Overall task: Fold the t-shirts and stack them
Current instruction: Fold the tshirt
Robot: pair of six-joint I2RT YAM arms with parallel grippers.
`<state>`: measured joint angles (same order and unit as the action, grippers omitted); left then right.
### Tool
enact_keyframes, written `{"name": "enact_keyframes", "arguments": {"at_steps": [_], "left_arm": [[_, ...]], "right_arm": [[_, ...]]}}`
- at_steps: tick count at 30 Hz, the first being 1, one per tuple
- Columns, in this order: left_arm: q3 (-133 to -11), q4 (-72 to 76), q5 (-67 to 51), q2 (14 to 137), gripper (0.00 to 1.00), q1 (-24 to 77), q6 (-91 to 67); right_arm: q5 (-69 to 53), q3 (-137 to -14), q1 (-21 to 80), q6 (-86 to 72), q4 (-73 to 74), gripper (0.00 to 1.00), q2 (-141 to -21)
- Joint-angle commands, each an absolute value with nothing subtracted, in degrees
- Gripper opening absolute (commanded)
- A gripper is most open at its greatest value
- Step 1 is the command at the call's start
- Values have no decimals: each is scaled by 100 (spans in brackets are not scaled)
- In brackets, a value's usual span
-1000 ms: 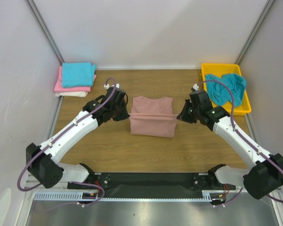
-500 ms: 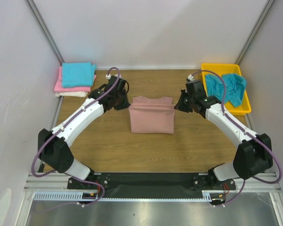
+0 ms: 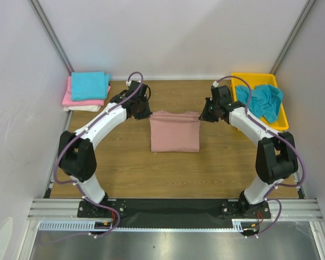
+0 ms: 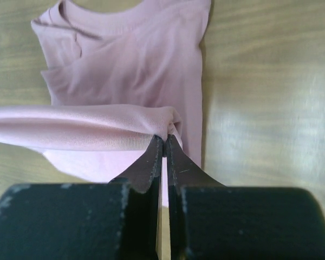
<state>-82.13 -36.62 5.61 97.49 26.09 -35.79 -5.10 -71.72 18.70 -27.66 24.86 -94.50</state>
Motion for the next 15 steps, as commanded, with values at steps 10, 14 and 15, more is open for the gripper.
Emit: {"name": "enact_keyframes", "arguments": {"at_steps": [10, 14, 15], "left_arm": [[-8859, -3024, 695, 10757, 0, 2180, -3384], [-8912, -2848, 694, 11073, 0, 2136, -3375], [-8982, -2865, 729, 11135, 1, 2127, -3384]], "right_arm": [[-694, -8120, 1477, -2347, 2154, 0, -10643], [-800, -8296, 1476, -2347, 2004, 0, -10915], [-791, -8340, 1468, -2338, 1978, 0, -10994]]}}
